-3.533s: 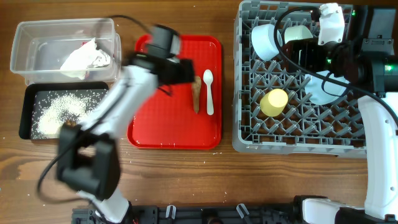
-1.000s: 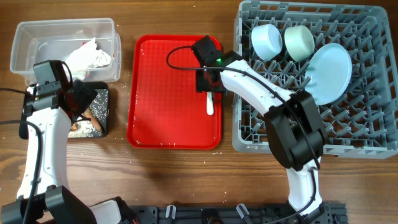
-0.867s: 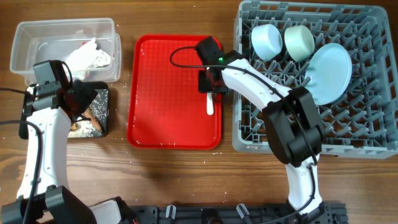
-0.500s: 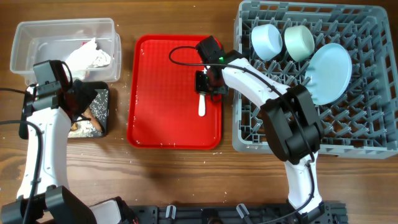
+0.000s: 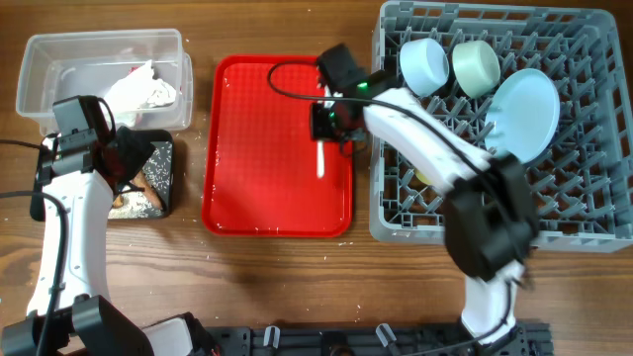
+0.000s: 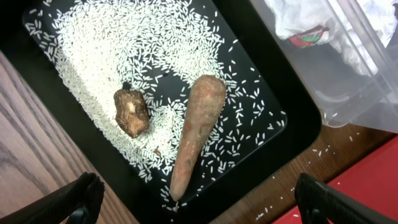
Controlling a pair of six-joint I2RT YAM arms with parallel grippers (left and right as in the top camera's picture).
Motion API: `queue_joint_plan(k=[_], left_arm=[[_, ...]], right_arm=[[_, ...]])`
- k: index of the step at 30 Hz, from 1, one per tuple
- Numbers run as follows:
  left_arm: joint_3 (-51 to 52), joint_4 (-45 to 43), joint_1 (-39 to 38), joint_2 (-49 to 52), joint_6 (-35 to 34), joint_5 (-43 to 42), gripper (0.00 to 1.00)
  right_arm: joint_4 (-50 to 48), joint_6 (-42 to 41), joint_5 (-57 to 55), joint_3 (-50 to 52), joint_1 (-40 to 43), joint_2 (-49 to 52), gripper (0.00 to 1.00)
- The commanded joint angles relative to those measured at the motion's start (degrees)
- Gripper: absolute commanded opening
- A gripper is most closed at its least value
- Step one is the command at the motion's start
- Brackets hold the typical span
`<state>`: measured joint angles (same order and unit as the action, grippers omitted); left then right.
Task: Sort waste into correct bins and load items into the dishwasher rack
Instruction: 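Carry the spoon into the dish rack and release it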
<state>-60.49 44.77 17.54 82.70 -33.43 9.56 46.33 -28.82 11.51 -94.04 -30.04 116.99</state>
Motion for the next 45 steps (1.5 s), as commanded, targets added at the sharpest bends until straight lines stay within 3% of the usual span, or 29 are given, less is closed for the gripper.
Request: queue_joint_plan(k=[1,7,15,16,17,18,20,27,28,29,33,35,40,43,45], left_arm=[[-0.5,0.0,0.2,0.0,0.9,-0.1,1.0],[-0.5,0.0,0.2,0.0,0.9,-0.1,1.0],[-0.5,0.0,0.2,0.0,0.9,-0.1,1.0],[-0.5,0.0,0.2,0.0,0.9,-0.1,1.0],[-0.5,0.0,0.2,0.0,0.9,-0.1,1.0],[-0.5,0.0,0.2,0.0,0.9,-0.1,1.0],[-0.5,0.0,0.2,0.0,0.9,-0.1,1.0],[-0.5,0.0,0.2,0.0,0.9,-0.1,1.0],[-0.5,0.0,0.2,0.0,0.9,-0.1,1.0],[-0.5,0.0,0.2,0.0,0.9,-0.1,1.0],[-0.5,0.0,0.2,0.0,0.9,-0.1,1.0],[-0.5,0.0,0.2,0.0,0.9,-0.1,1.0],[-0.5,0.0,0.2,0.0,0.9,-0.1,1.0],[-0.5,0.0,0.2,0.0,0.9,-0.1,1.0],[-0.5,0.0,0.2,0.0,0.9,-0.1,1.0]], right_arm=[[7.0,1.8,-13.5,-0.9,2.7,-15.4,0.04],[14.7,10.4,-21.3,0.8,8.7,-20.3,0.04],[5.1,9.0,-18.4,15.0,10.4,-19.0,0.05],[4.9,9.1,-17.9,15.0,10.4,-18.9,0.17],[4.6,9.1,-17.9,15.0,10.4,-18.9,0.44],[4.3,9.2,-17.8,15.0,10.4,-18.9,0.54],[4.1,9.2,-16.0,14.3,10.4,-19.2,0.65],[15.0,9.3,-13.5,0.0,10.4,-30.3,0.75],[17.3,9.1,-13.2,-2.4,10.4,-32.9,0.8],[18.1,9.1,-12.6,-3.9,10.4,-35.3,1.0],[17.7,9.5,-12.0,-4.9,10.4,-47.4,1.0],[19.3,12.5,-17.1,-4.9,10.4,-52.8,1.0],[22.5,8.7,-35.8,-4.1,10.4,-63.3,1.0],[21.4,9.2,-43.3,1.6,10.9,-67.5,1.0],[15.2,9.3,-44.1,11.0,13.9,-71.6,1.0]])
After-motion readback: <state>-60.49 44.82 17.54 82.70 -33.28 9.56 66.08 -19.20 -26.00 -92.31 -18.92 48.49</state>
